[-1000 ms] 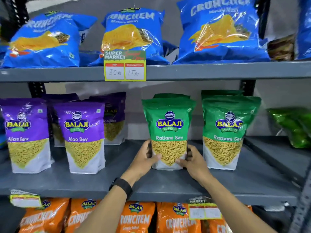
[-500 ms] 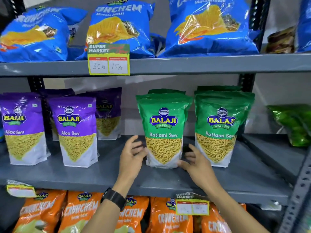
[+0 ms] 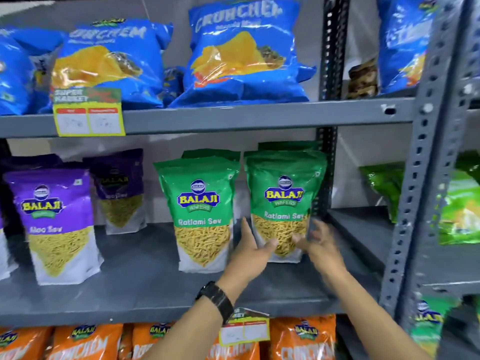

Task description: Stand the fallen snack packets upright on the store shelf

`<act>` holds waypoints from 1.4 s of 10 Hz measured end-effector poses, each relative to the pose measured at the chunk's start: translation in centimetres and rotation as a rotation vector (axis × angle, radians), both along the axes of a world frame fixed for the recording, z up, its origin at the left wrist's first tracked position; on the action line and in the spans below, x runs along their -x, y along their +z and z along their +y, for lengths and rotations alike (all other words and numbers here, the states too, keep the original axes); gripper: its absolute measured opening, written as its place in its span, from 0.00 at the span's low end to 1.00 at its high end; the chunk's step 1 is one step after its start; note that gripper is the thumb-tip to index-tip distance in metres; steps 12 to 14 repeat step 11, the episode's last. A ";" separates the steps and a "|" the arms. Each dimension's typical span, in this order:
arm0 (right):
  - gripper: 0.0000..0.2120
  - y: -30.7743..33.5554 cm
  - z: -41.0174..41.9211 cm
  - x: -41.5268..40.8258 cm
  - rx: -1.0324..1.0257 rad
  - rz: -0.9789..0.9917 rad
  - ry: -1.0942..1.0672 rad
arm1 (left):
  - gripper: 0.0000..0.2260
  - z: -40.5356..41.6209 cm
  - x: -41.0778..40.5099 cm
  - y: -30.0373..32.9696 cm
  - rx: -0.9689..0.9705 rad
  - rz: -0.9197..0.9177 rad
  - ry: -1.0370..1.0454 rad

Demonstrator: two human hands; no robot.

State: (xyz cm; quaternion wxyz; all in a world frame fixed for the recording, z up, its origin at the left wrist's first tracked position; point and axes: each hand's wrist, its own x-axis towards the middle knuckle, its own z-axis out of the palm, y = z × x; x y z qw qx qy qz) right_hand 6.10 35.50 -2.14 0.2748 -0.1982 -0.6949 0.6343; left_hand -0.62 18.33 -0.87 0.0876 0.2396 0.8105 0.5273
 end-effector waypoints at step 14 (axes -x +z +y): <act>0.22 -1.0 0.7 -5.0 -0.244 -0.100 -0.294 | 0.33 1.6 -2.0 -2.3 -0.147 -0.013 -0.149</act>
